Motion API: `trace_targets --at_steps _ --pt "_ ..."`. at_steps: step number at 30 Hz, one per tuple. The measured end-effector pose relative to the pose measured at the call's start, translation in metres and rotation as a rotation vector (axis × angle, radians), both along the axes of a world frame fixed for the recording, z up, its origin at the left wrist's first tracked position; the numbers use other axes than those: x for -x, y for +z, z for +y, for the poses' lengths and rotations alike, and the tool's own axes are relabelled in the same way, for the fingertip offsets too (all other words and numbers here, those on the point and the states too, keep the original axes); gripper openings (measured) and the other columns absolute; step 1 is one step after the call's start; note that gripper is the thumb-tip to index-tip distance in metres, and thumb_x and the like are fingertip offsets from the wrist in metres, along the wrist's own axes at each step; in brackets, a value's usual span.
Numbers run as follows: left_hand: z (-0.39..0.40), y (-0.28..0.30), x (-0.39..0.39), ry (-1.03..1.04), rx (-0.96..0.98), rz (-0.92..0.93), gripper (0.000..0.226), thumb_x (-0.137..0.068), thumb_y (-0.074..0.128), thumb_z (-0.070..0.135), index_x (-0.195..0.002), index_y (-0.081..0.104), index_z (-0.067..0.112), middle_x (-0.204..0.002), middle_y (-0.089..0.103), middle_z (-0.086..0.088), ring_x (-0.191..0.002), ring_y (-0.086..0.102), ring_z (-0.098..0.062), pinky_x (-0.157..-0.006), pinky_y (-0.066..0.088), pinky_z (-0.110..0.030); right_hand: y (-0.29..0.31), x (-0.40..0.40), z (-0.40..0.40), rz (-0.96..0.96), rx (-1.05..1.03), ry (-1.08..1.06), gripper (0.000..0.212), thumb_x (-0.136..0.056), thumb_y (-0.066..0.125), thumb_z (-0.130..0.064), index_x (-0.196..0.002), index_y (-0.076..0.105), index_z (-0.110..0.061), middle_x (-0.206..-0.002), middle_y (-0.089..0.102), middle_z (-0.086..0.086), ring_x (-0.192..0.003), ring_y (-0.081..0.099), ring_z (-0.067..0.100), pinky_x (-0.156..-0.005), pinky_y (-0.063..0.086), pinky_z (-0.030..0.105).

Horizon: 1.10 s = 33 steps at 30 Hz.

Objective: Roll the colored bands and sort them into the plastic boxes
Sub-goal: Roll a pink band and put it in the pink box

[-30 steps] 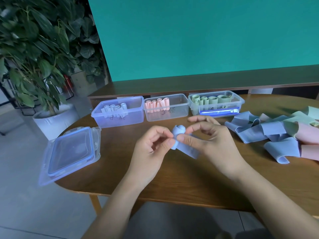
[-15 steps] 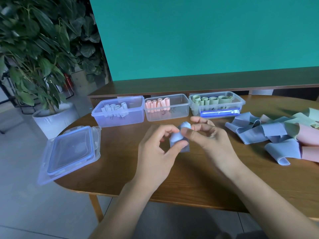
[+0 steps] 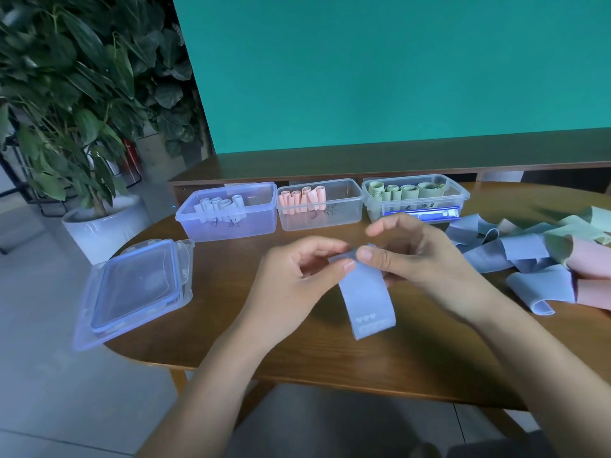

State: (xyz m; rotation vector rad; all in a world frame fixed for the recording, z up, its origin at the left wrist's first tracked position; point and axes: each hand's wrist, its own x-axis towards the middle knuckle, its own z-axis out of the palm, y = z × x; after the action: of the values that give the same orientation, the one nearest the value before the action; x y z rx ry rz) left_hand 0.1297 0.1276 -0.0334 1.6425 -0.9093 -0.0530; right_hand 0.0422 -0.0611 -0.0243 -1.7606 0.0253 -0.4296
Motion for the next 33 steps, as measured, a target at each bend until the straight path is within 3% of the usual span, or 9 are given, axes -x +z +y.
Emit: trace_targets --at_steps 2,5,10,14,17,22,29,33 --pt "-0.001 -0.003 -0.004 -0.012 -0.041 0.026 0.018 -0.088 0.076 0.023 -0.105 0.074 0.025 -0.098 0.076 0.012 -0.092 0.071 -0.008 -0.075 0.054 -0.024 -0.003 -0.002 -0.002 0.037 0.041 0.049 0.034 -0.081 0.074 -0.034 -0.109 0.069 -0.015 -0.091 0.077 0.003 -0.082 0.074 0.017 -0.072 0.06 0.039" --pt "-0.004 -0.009 -0.01 -0.007 -0.074 0.037 0.017 -0.088 0.075 0.024 -0.105 0.074 0.025 -0.095 0.076 0.012 -0.079 0.069 -0.004 -0.066 0.048 -0.016 -0.011 -0.008 -0.005 0.087 0.056 0.098 0.02 -0.09 0.068 -0.029 -0.101 0.075 -0.013 -0.092 0.078 0.004 -0.084 0.075 0.017 -0.072 0.06 0.032" --pt "-0.012 -0.023 -0.018 0.006 -0.045 0.191 0.023 -0.086 0.077 0.02 -0.109 0.074 0.022 -0.104 0.075 0.009 -0.099 0.07 -0.009 -0.07 0.052 -0.019 -0.029 -0.018 -0.009 0.057 0.0 0.074 0.02 -0.088 0.071 -0.019 -0.105 0.073 -0.009 -0.095 0.078 0.002 -0.089 0.074 0.015 -0.067 0.058 0.023" --pt "-0.018 -0.034 -0.02 0.005 -0.007 0.31 0.019 -0.09 0.073 0.028 -0.108 0.075 0.022 -0.101 0.075 0.004 -0.098 0.07 -0.015 -0.074 0.059 -0.033 -0.04 -0.021 -0.011 0.011 -0.071 0.047 0.029 -0.081 0.074 -0.017 -0.108 0.072 -0.007 -0.1 0.077 0.007 -0.094 0.074 0.021 -0.073 0.06 0.028" --pt "-0.019 -0.037 -0.022 0.033 0.016 0.299 0.02 -0.089 0.073 0.03 -0.108 0.076 0.022 -0.099 0.075 0.004 -0.099 0.069 -0.016 -0.077 0.058 -0.033 -0.044 -0.021 -0.011 0.021 -0.114 0.058 0.034 -0.078 0.075 -0.019 -0.11 0.071 -0.008 -0.102 0.077 0.007 -0.097 0.074 0.021 -0.071 0.058 0.024" --pt "-0.021 -0.041 -0.021 0.061 0.048 0.252 0.019 -0.089 0.075 0.016 -0.107 0.077 0.02 -0.104 0.077 0.006 -0.104 0.07 -0.014 -0.088 0.058 -0.032 -0.046 -0.021 -0.01 0.076 -0.222 0.033 0.037 -0.077 0.075 -0.026 -0.11 0.073 -0.009 -0.101 0.077 0.006 -0.096 0.074 0.018 -0.071 0.059 0.024" --pt "-0.023 -0.043 -0.017 0.097 0.079 0.308 0.022 -0.089 0.075 0.024 -0.11 0.076 0.018 -0.101 0.077 0.002 -0.1 0.072 -0.019 -0.079 0.062 -0.041 -0.045 -0.017 -0.012 0.046 -0.153 0.015 0.022 -0.083 0.076 -0.009 -0.105 0.074 -0.009 -0.099 0.078 0.004 -0.091 0.075 0.017 -0.073 0.06 0.027" --pt "-0.023 -0.043 -0.018 0.118 0.101 0.256 0.016 -0.088 0.076 0.017 -0.104 0.078 0.019 -0.1 0.077 0.005 -0.1 0.072 -0.016 -0.087 0.059 -0.038 -0.045 -0.017 -0.008 0.042 -0.21 0.025 0.031 -0.082 0.077 -0.013 -0.113 0.071 -0.009 -0.102 0.078 0.004 -0.091 0.075 0.015 -0.07 0.057 0.021"
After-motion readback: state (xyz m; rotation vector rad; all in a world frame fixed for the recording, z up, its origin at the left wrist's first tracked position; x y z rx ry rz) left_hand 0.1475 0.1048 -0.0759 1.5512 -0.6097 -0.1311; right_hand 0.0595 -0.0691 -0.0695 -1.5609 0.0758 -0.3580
